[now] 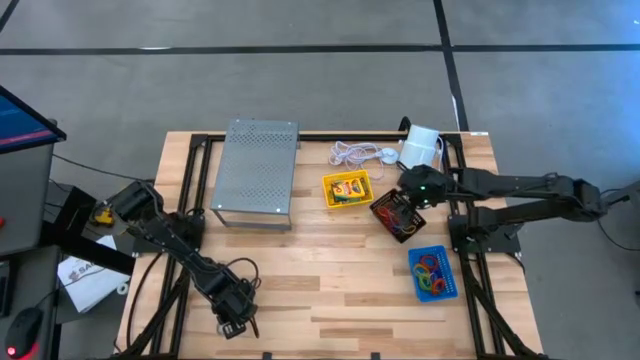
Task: Pick & Place Office Desk Supplies
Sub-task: Put the red rubber band into the black bin, then put the blue rubber band into the black bin
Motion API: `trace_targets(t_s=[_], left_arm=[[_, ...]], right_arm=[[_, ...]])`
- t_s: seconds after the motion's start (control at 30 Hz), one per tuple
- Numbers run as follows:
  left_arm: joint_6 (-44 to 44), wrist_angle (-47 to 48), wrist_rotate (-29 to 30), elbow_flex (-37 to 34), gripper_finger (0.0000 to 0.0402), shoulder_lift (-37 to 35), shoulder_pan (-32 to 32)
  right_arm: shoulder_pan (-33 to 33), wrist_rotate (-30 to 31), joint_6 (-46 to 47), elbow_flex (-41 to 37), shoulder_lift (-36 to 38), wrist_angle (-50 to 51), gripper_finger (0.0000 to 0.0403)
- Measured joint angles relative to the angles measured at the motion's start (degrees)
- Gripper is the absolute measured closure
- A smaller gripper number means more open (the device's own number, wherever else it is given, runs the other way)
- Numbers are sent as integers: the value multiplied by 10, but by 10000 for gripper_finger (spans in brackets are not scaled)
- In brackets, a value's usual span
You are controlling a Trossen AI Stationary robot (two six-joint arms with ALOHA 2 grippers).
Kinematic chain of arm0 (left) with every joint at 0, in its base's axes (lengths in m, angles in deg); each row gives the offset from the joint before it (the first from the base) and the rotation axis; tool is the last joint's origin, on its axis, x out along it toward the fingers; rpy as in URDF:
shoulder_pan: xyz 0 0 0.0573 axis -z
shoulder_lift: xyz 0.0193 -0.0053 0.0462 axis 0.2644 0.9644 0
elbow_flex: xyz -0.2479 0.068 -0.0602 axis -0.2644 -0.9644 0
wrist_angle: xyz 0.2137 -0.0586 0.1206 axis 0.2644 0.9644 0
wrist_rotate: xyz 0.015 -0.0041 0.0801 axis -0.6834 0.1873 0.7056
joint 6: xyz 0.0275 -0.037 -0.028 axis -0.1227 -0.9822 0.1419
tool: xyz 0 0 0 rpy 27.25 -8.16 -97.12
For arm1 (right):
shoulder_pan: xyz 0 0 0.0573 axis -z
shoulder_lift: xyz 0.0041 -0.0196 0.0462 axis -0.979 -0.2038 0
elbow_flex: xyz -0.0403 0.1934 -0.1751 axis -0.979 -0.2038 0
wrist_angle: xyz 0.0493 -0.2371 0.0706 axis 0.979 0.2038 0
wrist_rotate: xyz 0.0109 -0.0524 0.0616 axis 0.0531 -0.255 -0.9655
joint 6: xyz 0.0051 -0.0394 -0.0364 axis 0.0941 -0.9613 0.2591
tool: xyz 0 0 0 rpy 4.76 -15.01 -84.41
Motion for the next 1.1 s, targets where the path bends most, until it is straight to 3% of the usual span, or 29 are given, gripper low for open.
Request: trace_targets(t_s=[0.2,0.6,1.1], left_arm=[[-18,-15,-2,0,375,-25,0],[-32,6,41,5,279,-65,-9],[15,34,52,5,275,-41,-11]], right_arm=[[0,0,0,0,40,-4,138],[0,-18,0,0,51,-4,138],[0,-20,0,0,51,-6,138]])
